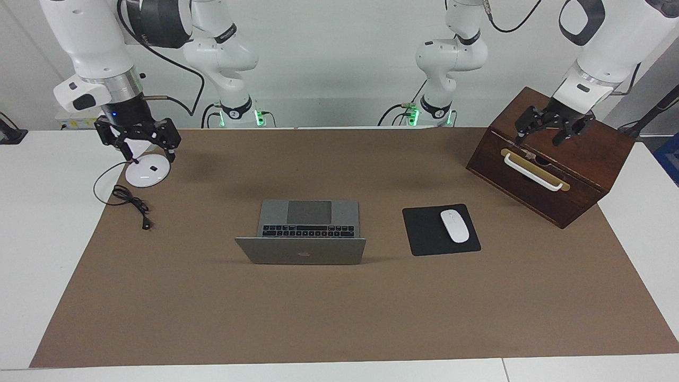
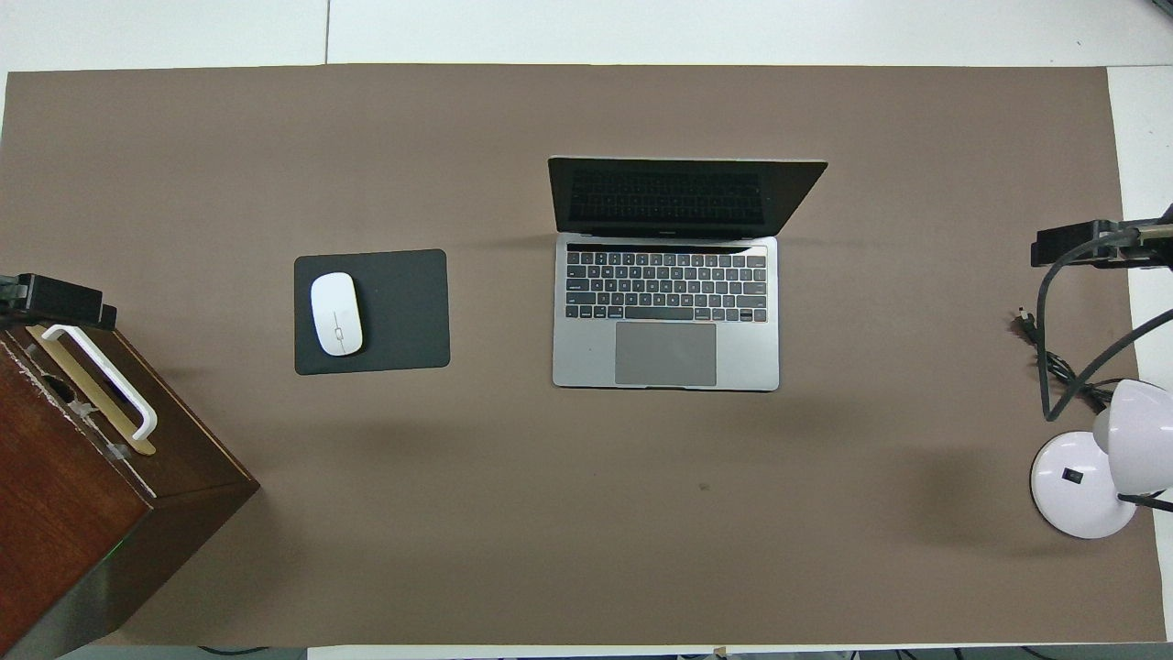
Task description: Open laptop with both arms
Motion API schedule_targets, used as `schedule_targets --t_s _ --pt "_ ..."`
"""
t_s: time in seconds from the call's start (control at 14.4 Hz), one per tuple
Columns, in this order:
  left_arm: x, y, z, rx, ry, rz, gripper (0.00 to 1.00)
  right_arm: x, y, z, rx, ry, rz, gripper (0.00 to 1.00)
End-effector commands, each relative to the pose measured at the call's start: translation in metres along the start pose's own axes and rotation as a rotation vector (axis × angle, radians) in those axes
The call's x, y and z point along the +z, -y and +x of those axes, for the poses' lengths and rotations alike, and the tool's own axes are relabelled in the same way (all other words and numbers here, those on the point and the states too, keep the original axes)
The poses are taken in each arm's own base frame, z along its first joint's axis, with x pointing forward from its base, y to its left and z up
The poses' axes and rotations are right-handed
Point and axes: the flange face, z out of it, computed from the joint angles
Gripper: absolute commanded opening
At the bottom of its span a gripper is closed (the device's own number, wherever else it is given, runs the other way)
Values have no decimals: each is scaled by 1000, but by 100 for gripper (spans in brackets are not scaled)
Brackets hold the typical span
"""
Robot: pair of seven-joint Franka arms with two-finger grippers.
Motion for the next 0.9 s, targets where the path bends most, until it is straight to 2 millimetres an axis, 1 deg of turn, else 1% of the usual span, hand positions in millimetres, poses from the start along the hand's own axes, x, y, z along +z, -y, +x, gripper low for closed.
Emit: schedule_targets --t_s 0.0,0.14,0.62,0.83 --pt "-9 -1 11 -16 -64 28 100 -1 -1 -7 -4 -10 21 100" --pt "-11 3 14 -23 -96 28 100 -2 1 -7 -6 -13 22 100" --pt "-9 4 13 -47 -87 26 100 -2 -4 -7 -7 -12 20 100" --pt "-8 4 12 -50 -82 25 100 -4 1 -11 -9 5 21 100"
